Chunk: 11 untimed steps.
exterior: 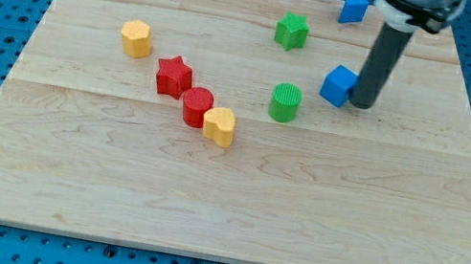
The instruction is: Push the blue triangle to the green star
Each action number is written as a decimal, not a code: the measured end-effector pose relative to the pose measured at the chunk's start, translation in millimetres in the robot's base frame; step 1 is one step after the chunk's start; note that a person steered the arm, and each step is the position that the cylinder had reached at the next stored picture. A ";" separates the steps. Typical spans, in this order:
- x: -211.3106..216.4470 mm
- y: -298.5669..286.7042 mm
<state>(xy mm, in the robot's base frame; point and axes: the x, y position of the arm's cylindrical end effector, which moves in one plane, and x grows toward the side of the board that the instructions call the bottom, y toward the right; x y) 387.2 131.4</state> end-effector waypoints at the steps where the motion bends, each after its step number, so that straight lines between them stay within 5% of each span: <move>1: 0.0 -4.9; 4: -110.1 82.8; 5: -177.9 93.1; 6: -195.8 85.9; 11: -176.2 -27.3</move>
